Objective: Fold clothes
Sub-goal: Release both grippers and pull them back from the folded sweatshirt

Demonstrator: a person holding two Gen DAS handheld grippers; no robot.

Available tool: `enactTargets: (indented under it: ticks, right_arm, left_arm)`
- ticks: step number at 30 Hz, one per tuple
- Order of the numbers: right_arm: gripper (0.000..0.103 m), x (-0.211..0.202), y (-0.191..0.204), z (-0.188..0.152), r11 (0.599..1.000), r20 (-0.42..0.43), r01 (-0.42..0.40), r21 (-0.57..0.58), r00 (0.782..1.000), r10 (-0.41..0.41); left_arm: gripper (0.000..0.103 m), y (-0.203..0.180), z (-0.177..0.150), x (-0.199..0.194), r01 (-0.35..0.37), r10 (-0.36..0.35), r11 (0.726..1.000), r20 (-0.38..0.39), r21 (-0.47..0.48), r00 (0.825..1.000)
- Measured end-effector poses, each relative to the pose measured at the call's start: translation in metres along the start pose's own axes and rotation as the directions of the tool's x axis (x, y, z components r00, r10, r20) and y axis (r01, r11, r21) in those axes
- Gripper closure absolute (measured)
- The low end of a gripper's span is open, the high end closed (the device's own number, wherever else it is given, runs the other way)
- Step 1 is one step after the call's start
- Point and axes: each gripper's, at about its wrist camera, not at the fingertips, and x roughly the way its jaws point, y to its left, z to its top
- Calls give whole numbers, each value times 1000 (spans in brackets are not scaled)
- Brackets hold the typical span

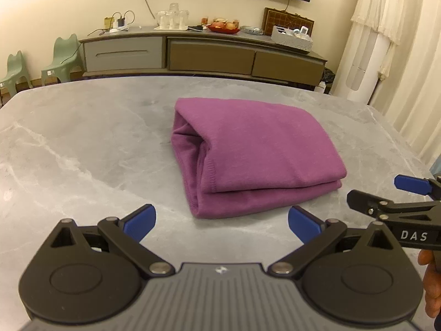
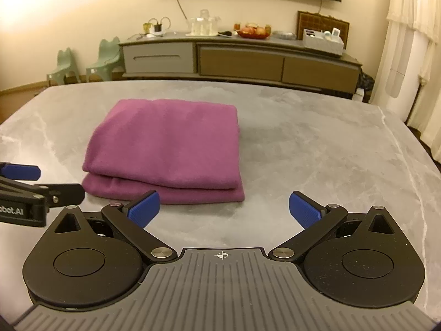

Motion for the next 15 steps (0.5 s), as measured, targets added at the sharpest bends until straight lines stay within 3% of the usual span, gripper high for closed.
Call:
enactTargets:
  ticks: [5, 15]
  right_arm:
    - [2, 0, -3, -2, 1000, -6, 4, -1, 1000, -4]
    - [2, 3, 0, -3, 1000, -13, 9, -11, 1000, -9]
  left_arm:
    - [0, -8, -2, -2, -26, 25, 999, 22, 42, 999]
    - [0, -6, -1, 1, -21, 21, 999, 2, 35, 1000]
